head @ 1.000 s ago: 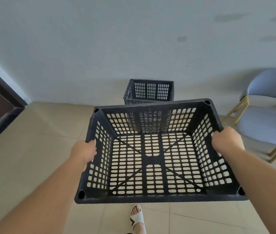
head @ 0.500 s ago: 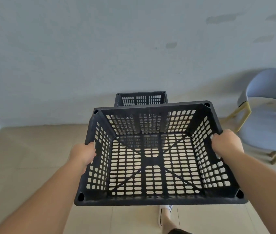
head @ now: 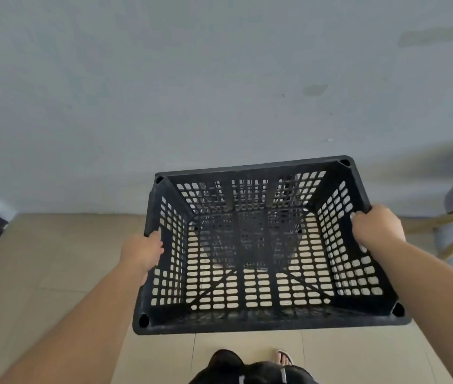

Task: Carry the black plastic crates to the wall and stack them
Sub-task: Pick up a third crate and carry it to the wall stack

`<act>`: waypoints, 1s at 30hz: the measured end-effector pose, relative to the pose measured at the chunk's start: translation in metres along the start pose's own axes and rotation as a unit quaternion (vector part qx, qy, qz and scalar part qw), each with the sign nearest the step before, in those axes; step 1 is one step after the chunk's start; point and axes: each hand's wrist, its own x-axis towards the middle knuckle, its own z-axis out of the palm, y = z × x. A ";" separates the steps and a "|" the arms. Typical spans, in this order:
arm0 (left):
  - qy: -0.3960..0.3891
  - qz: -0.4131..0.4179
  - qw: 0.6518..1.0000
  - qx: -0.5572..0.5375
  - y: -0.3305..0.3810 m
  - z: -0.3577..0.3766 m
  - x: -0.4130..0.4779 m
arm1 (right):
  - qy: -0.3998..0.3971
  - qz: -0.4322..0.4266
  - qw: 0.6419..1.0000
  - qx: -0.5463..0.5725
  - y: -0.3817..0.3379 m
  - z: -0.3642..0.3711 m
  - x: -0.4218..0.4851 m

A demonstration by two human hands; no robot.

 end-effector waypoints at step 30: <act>-0.083 -0.013 0.994 0.072 0.168 0.138 0.306 | -0.042 0.110 0.993 -0.013 -0.138 0.128 0.256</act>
